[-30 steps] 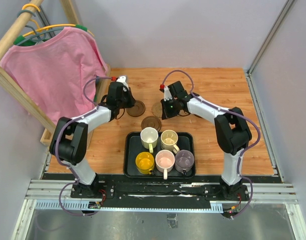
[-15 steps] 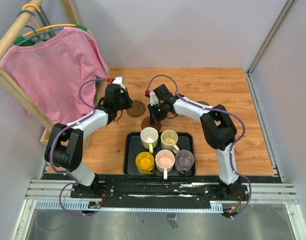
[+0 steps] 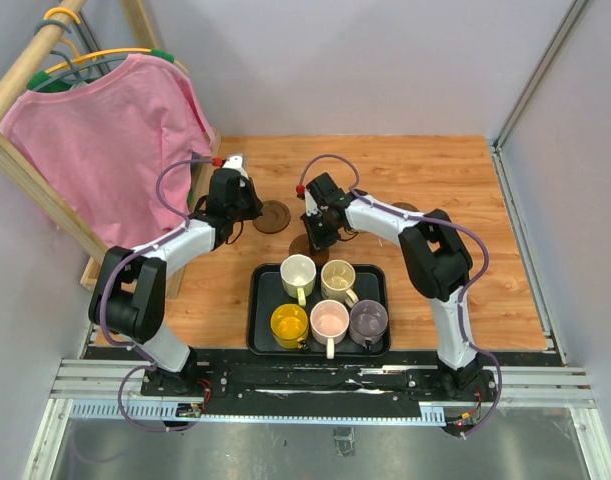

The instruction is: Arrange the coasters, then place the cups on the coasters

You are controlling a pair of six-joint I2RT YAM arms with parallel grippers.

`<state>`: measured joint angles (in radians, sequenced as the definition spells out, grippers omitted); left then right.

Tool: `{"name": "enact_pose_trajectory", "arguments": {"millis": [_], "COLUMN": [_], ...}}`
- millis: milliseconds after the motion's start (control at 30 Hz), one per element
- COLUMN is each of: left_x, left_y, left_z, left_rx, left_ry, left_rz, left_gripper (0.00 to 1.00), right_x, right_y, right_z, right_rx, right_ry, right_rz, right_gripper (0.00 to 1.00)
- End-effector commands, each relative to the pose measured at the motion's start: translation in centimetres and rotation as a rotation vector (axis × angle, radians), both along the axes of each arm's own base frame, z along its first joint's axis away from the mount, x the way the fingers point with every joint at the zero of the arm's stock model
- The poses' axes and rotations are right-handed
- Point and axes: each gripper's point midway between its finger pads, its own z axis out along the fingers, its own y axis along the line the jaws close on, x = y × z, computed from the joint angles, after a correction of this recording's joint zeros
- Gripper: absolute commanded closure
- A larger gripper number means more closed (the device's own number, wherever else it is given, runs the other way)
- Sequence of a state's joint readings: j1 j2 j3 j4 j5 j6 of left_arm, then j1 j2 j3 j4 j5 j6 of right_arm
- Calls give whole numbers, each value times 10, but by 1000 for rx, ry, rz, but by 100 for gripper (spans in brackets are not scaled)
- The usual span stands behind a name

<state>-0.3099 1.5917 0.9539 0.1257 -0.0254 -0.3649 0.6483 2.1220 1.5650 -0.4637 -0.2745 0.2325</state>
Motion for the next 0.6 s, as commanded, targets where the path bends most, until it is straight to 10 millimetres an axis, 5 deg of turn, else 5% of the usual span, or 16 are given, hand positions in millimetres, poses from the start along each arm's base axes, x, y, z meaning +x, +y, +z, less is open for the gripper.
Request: {"name": "enact_pose_trajectory", "arguments": {"millis": [0, 567], "left_x": [5, 10], "left_y": [0, -7], "left_z": [12, 4], "left_rx": [-17, -26], "left_ry": [-33, -7], "left_rz": [5, -17], "left_gripper": [97, 97], "right_x": [-8, -13], "right_y": [-67, -198], "right_z": [-32, -28], "right_rx": [-217, -291], "right_ry": [74, 110], "right_rz": [-153, -521], "right_gripper": [99, 99]}}
